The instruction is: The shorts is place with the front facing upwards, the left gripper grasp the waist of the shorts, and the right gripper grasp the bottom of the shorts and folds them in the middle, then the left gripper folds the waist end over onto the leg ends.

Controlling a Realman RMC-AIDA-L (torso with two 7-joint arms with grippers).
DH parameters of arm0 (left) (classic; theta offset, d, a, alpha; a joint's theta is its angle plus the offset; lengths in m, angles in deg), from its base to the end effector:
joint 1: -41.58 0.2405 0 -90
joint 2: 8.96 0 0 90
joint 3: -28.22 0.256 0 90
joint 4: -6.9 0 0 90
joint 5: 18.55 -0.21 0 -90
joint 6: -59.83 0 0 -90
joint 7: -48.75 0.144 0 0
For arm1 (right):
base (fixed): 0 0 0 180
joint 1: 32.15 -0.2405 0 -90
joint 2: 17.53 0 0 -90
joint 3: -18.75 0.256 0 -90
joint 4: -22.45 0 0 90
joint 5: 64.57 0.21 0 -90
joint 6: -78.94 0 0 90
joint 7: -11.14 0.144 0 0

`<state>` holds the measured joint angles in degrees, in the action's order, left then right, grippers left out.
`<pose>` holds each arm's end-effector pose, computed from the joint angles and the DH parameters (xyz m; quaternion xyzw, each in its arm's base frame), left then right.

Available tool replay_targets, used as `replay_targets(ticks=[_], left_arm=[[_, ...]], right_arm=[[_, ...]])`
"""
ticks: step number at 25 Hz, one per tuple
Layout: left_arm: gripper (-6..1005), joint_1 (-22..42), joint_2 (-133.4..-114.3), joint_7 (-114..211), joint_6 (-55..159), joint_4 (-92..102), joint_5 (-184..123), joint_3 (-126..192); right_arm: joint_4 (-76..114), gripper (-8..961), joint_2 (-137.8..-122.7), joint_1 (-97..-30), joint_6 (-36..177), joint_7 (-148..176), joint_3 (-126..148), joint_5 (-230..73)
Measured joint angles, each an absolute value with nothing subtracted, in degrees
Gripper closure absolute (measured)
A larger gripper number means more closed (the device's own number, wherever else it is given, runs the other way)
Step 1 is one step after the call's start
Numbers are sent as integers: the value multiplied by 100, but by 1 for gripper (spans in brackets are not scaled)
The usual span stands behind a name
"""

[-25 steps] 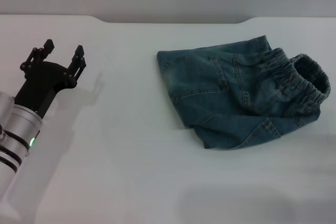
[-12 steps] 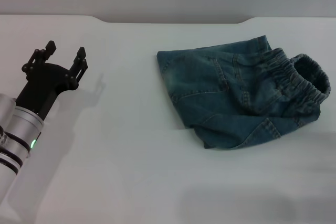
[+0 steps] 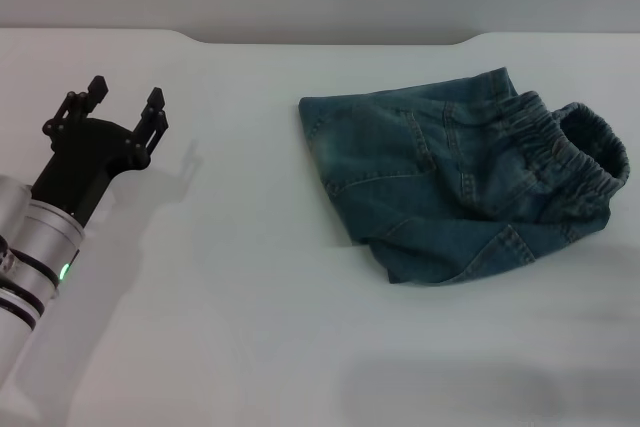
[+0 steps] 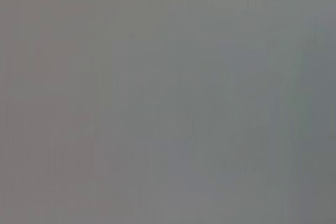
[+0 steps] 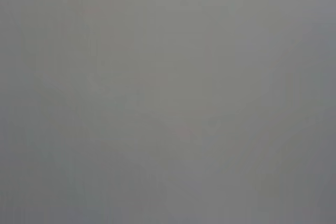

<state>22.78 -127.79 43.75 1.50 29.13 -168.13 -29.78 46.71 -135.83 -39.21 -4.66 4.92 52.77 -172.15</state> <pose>-0.3058 0.3233 -0.0406 -0.7393 -0.2178 -0.2927 0.5660 0.3496 0.2318 0.0005 -0.5681 0.2354 0.3113 0.7246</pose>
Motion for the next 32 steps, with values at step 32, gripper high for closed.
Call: replay_targets(ticks=[32], left_arm=[[309,2244,-12796,4323,255,2914,-16813,-2970]], right_arm=[[4511,282,-13610,-4120,-443,503,5297,-17194]])
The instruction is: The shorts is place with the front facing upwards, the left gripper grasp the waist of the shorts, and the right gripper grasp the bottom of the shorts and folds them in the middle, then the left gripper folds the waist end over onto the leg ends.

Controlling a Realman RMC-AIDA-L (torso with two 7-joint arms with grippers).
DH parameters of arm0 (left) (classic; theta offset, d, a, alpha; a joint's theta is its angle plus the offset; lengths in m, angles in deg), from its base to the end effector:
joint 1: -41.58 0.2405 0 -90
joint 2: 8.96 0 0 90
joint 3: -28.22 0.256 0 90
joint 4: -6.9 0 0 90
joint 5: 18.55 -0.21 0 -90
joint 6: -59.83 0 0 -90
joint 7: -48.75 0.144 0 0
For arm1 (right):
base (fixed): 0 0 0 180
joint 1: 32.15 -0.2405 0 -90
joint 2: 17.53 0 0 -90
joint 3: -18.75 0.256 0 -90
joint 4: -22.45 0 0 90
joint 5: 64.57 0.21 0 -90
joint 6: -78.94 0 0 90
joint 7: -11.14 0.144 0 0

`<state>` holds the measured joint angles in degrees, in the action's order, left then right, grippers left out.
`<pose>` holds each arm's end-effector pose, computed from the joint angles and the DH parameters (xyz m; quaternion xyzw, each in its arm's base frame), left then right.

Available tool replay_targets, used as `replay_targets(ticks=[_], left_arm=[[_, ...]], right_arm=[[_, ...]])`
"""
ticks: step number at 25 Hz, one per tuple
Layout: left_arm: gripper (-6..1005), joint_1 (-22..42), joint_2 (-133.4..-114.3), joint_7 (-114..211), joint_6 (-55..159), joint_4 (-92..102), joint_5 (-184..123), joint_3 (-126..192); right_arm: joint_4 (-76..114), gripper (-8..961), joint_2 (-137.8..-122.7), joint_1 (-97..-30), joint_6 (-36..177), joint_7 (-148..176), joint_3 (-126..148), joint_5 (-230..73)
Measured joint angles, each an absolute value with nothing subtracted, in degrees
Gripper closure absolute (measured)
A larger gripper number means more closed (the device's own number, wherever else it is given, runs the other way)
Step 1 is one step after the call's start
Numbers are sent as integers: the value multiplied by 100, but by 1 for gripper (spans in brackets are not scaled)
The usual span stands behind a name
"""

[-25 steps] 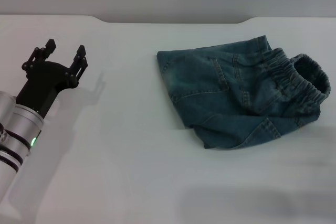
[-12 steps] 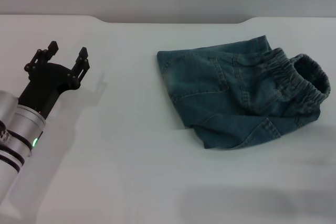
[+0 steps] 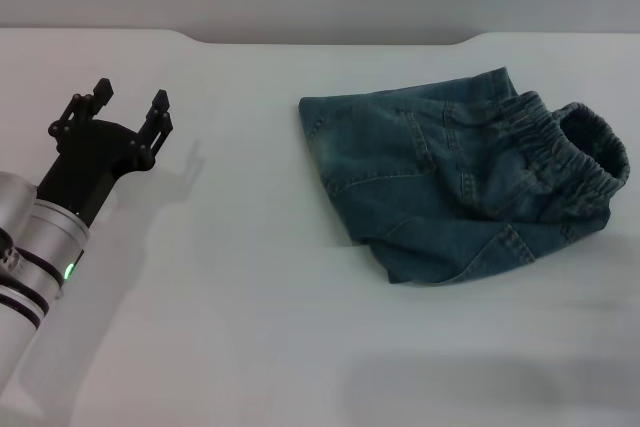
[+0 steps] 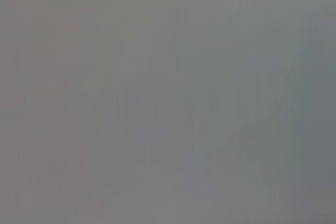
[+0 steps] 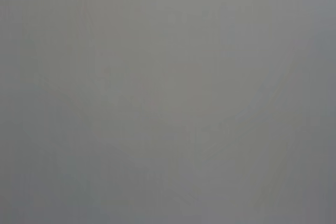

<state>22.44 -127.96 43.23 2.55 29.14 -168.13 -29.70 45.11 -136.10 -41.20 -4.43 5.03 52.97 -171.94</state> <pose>-0.3050 0.3248 -0.0437 -0.7414 -0.2250 -0.2910 0.5612 0.3469 0.2417 0.0013 -0.5731 0.2261 0.3120 0.7233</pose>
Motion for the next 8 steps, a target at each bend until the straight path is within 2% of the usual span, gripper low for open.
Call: replay_targets(ticks=[8], left_arm=[[309,2242,-12797,4312,276,2914,-16813,-2970]], right_arm=[[4501,282,-13610,-4168,-431,507,5296,-17198]])
